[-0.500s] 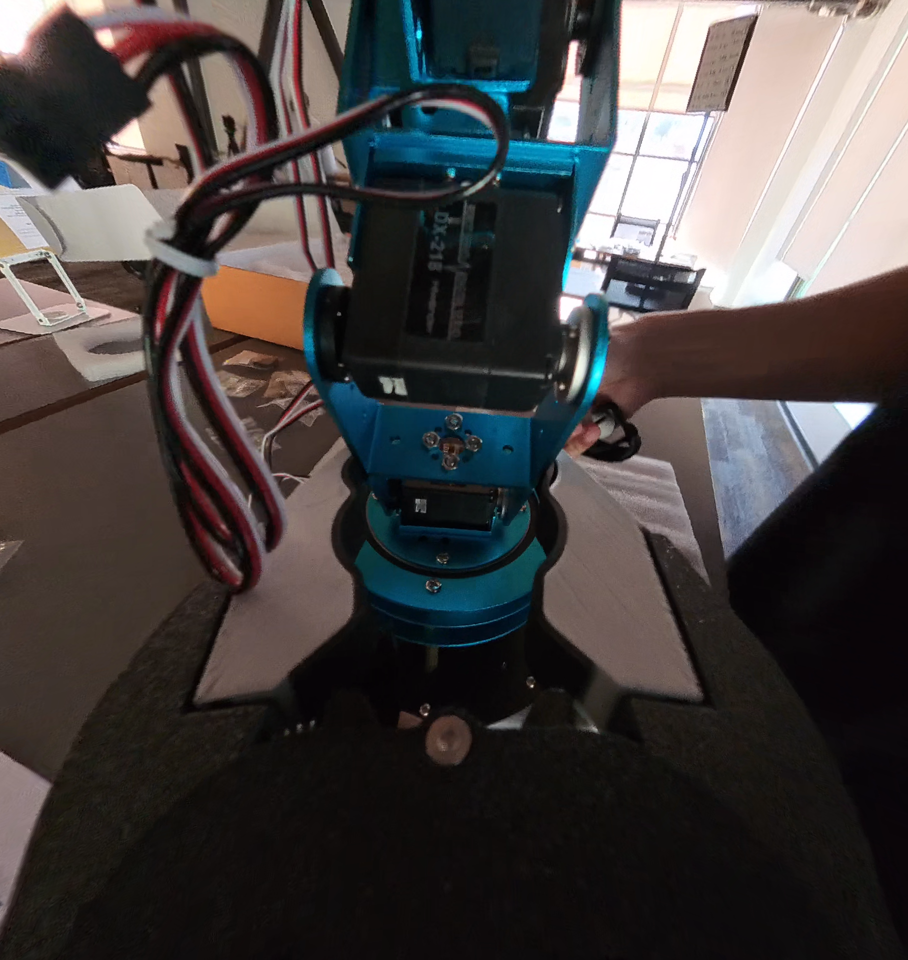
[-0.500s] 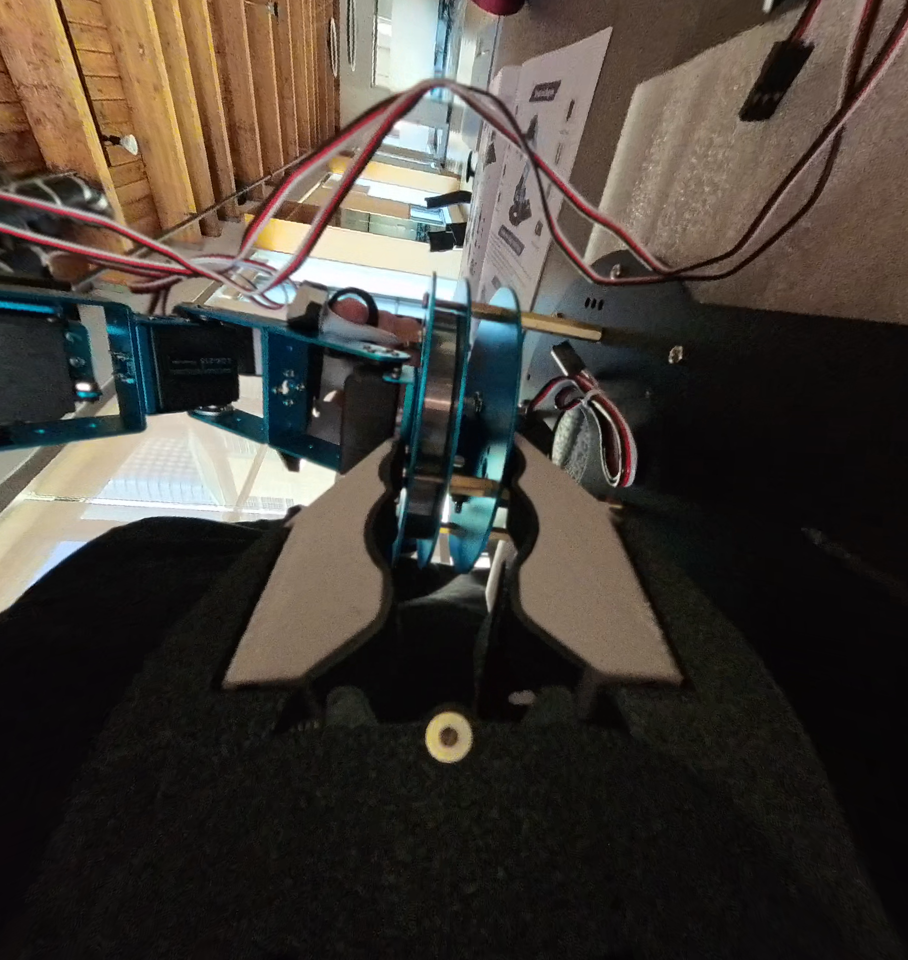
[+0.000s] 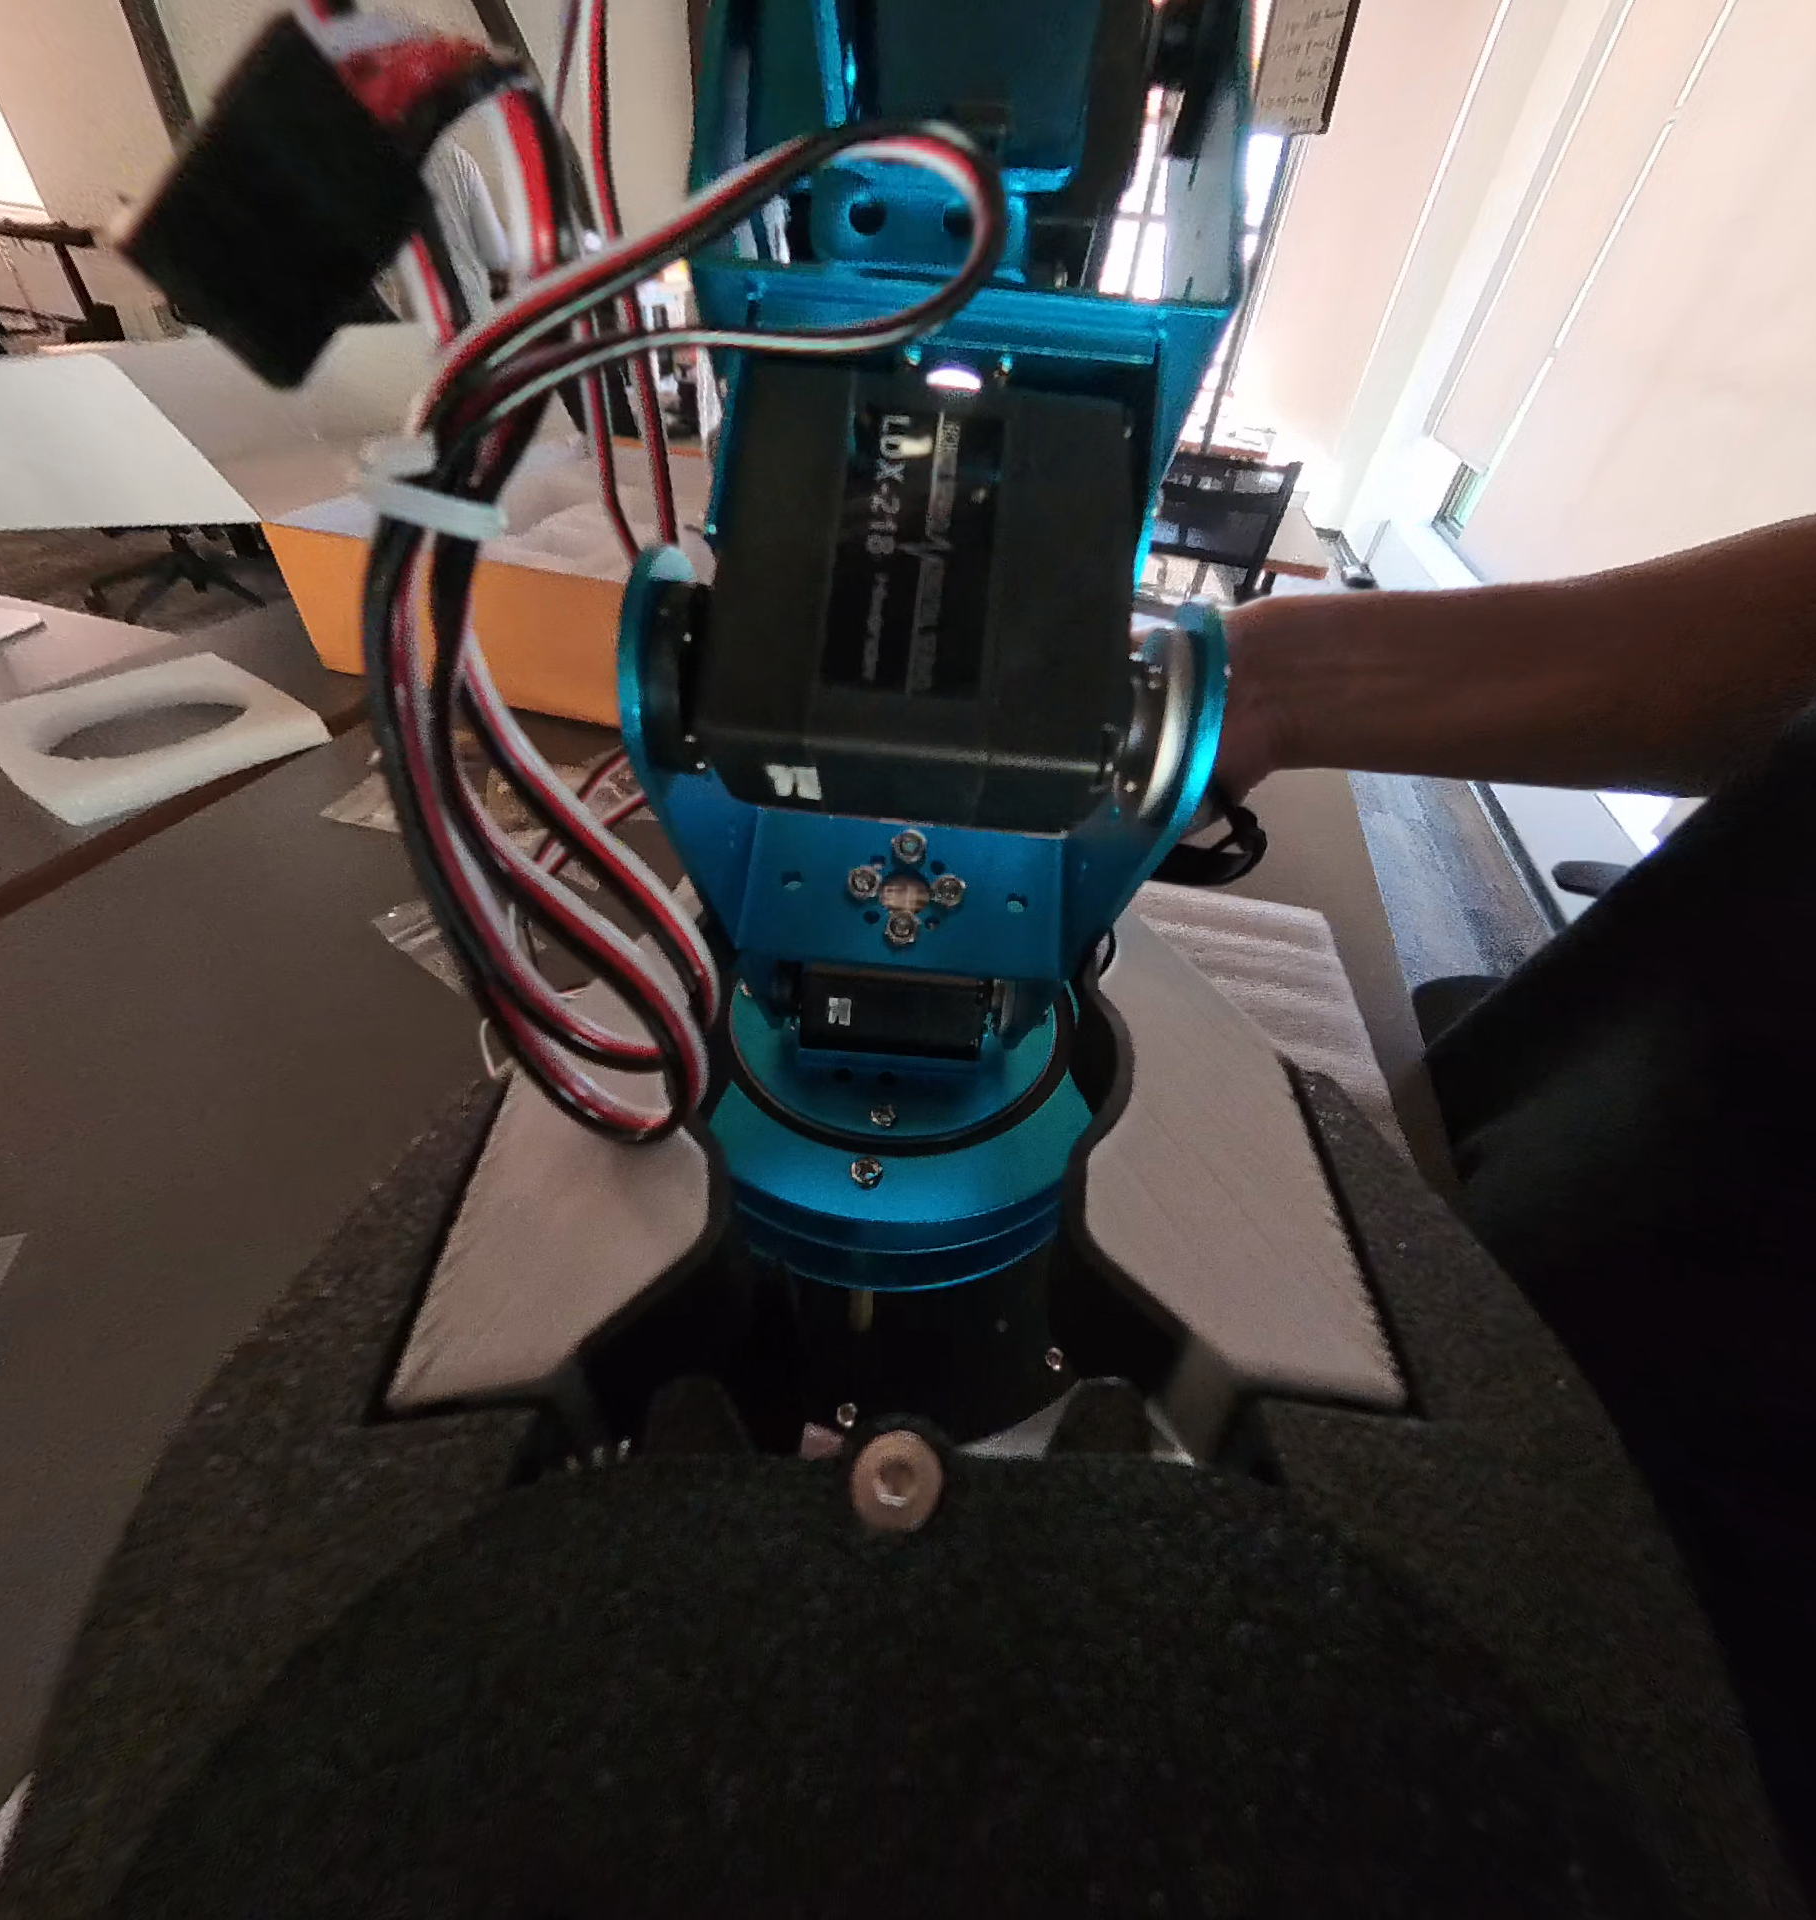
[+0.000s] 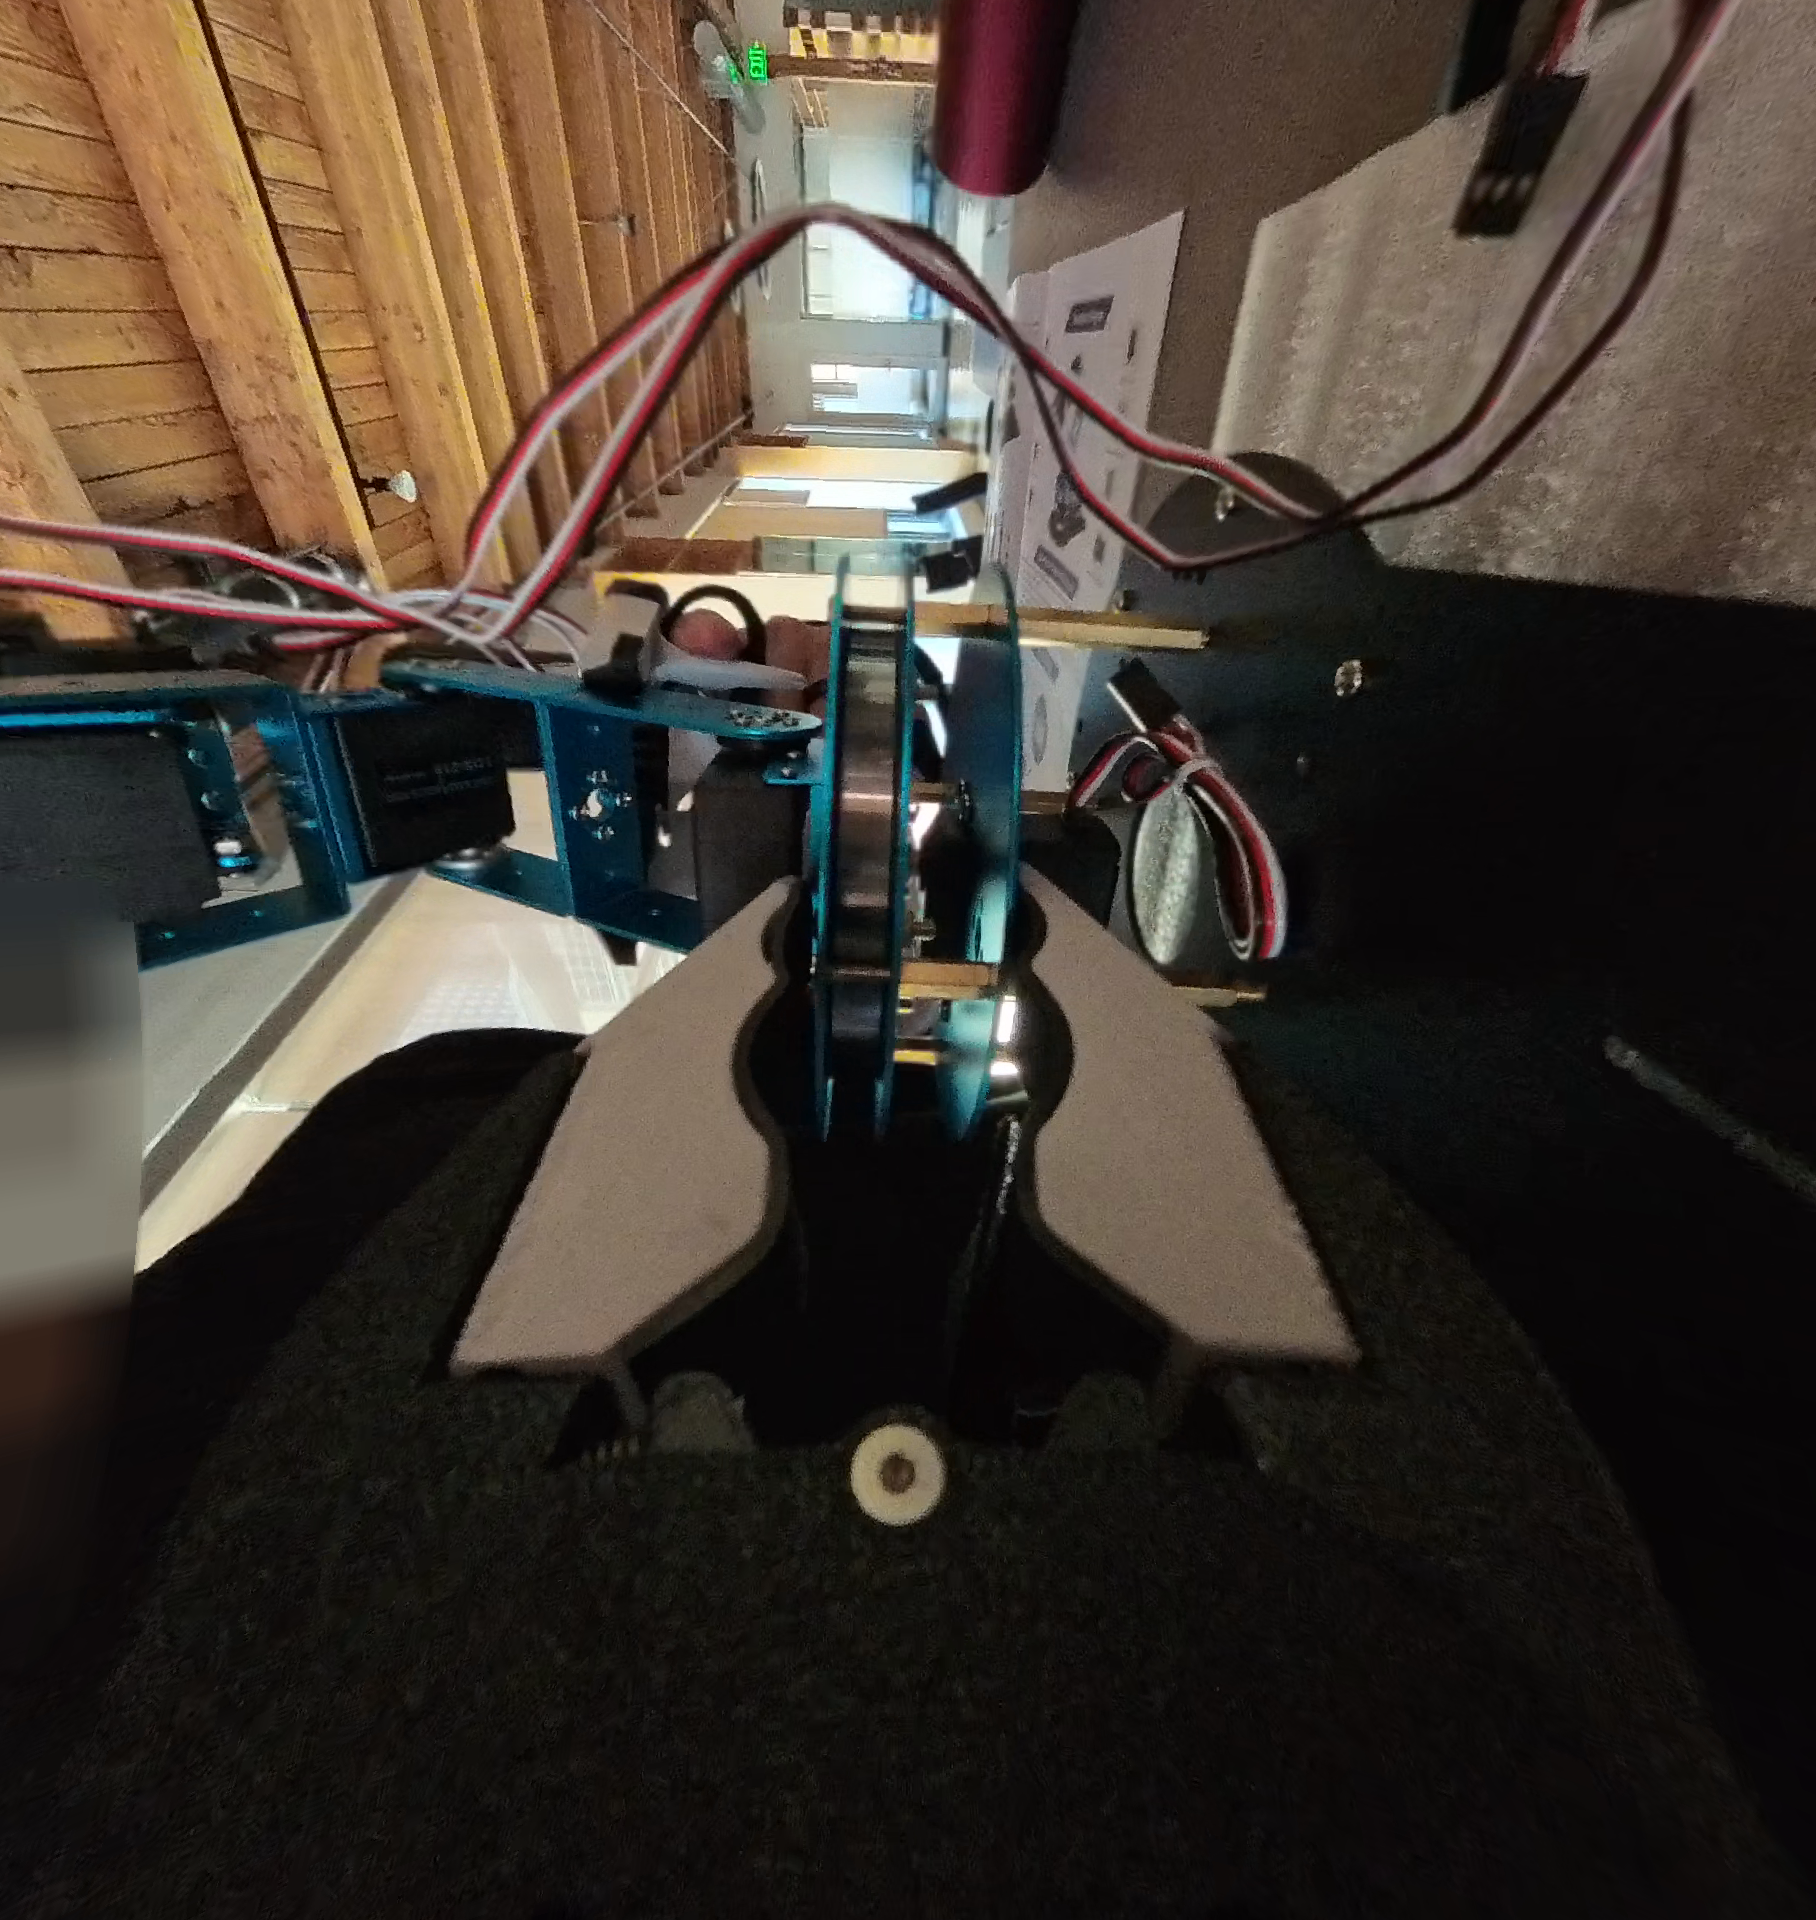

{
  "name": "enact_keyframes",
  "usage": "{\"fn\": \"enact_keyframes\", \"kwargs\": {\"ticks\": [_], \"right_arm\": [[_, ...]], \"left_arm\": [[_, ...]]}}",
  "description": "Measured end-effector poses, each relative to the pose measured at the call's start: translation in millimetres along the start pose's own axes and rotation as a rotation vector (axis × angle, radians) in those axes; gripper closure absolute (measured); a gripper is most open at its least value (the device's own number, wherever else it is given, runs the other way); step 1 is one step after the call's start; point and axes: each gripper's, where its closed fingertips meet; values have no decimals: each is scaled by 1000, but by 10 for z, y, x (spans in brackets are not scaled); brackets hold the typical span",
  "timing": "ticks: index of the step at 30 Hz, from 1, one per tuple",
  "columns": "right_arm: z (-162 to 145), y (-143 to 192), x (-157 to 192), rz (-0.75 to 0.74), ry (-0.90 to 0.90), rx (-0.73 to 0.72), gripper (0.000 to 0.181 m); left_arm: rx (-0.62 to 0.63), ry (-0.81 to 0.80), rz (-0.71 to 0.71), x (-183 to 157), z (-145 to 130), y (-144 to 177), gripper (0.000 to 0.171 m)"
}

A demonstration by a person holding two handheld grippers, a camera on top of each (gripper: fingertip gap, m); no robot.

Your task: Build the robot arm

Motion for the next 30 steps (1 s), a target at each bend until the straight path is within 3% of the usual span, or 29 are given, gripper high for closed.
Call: {"fn": "enact_keyframes", "kwargs": {"ticks": [5, 9, 15, 19, 25, 30], "right_arm": [[60, 49, -50, -57, 84, 42, 144], [74, 83, 11, -18, 77, 50, 145], [223, 196, 432, 49, 34, -83, 145], [262, 344, 592, 17, 17, -100, 144], [647, 715, 299, -201, -99, -16, 147], [917, 789, 125, -317, -144, 22, 144]], "left_arm": [[29, -59, -17, 31, 7, -87, 107], [44, -102, -42, 27, 97, -139, 107], [-27, -8, -61, 147, 424, -100, 108], [-35, 39, -72, 185, 586, -178, 108], [8, 117, -40, 487, 288, -559, 108], [-50, 273, -18, 778, 63, -684, 108]]}}
Point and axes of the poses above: each gripper's, where its closed fingertips meet, y back along the fingers, z out of its top, x = y × z across the jaws, and after that the axes turned 2 degrees about x, right-handed
